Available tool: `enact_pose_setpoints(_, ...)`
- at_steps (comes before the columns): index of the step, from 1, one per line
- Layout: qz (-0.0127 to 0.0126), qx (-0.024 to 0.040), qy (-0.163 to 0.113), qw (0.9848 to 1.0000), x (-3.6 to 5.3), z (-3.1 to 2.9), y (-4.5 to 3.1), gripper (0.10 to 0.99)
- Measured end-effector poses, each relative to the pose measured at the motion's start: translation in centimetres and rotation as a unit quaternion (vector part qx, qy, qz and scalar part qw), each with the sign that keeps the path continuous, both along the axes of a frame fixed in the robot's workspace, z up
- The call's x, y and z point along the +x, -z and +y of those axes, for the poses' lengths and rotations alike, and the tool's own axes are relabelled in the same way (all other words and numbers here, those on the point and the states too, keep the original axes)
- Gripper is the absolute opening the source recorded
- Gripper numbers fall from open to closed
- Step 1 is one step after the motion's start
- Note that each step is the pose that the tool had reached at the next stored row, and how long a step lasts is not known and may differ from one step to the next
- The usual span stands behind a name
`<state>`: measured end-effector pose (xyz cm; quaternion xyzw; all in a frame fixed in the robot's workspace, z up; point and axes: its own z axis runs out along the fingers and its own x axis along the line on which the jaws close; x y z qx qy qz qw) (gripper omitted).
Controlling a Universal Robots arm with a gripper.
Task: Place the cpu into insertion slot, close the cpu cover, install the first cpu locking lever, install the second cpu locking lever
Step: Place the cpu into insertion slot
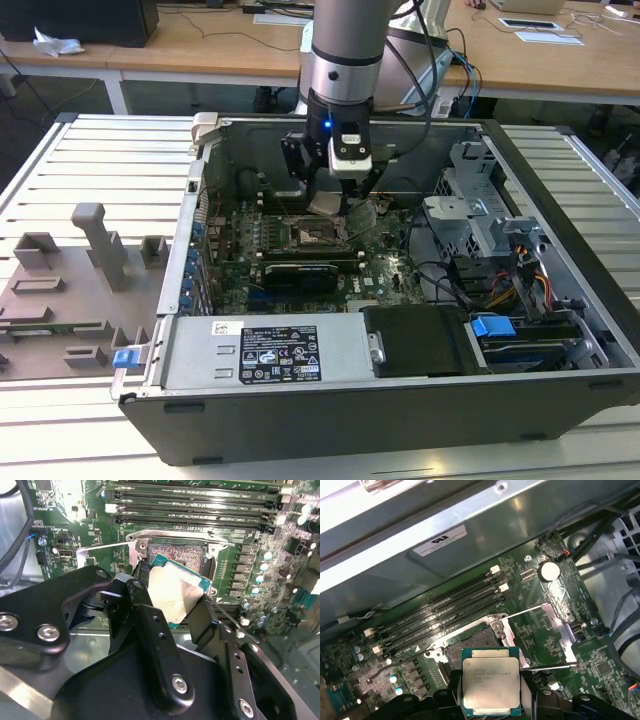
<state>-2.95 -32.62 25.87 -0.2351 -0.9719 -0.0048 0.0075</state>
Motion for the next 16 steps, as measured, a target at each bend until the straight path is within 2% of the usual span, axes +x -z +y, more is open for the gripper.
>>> enact_pose_setpoints(5, 0.0000, 0.0000, 0.034, 0.9994, 0.00, 0.00, 0.04, 0.545)
enact_pose_setpoints(7, 0.0000, -0.0001, 0.062, 0.9981, 0.00, 0.00, 0.07, 0.545)
enact_pose_setpoints(12, 0.0000, -0.0002, 0.095, 0.9955, 0.00, 0.00, 0.10, 0.545)
enact_pose_setpoints(16, 0.0000, -0.0003, 0.123, 0.9924, 0.00, 0.00, 0.13, 0.545)
